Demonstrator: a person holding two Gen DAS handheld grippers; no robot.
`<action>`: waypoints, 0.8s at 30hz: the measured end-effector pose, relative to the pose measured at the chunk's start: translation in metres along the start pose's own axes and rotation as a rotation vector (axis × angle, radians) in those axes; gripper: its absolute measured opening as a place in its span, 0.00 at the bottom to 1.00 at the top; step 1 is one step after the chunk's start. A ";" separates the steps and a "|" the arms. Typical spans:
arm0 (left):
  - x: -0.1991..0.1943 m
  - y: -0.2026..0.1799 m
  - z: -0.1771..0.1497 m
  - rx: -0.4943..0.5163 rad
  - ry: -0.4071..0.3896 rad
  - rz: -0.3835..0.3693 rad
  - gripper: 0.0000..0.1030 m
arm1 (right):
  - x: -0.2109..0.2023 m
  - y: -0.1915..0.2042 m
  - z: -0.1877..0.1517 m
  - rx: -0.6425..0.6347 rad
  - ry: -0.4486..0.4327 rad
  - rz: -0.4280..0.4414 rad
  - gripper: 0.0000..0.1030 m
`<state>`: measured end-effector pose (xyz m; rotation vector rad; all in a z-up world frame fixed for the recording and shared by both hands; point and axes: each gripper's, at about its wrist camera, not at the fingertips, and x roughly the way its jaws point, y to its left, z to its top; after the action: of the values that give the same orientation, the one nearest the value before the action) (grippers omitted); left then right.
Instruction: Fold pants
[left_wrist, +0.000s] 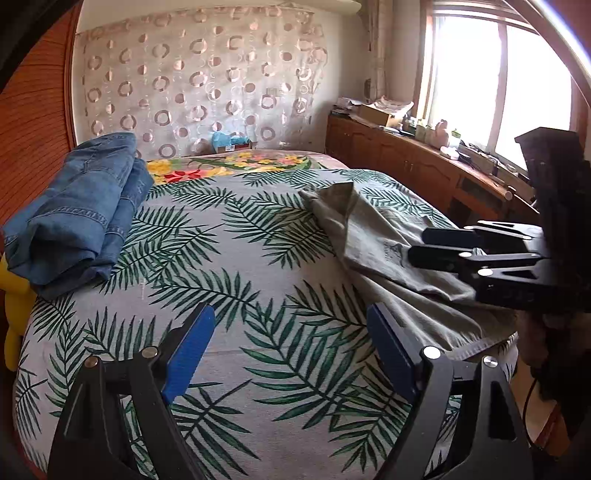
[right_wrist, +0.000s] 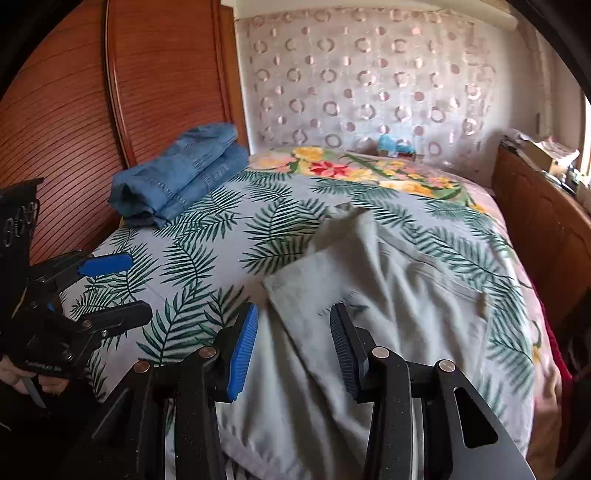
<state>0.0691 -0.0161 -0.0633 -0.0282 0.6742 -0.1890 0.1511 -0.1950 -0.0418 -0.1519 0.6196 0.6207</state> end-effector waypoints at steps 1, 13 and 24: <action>0.000 0.002 0.000 -0.004 -0.001 0.002 0.83 | 0.005 0.000 0.003 -0.008 0.008 0.003 0.41; -0.004 0.009 -0.004 -0.027 -0.008 0.003 0.83 | 0.040 0.002 0.023 -0.080 0.098 0.012 0.41; 0.000 0.005 -0.009 -0.025 0.007 -0.011 0.83 | 0.060 0.007 0.033 -0.094 0.152 -0.038 0.20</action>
<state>0.0638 -0.0108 -0.0706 -0.0549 0.6834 -0.1911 0.2018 -0.1489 -0.0497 -0.3001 0.7332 0.6050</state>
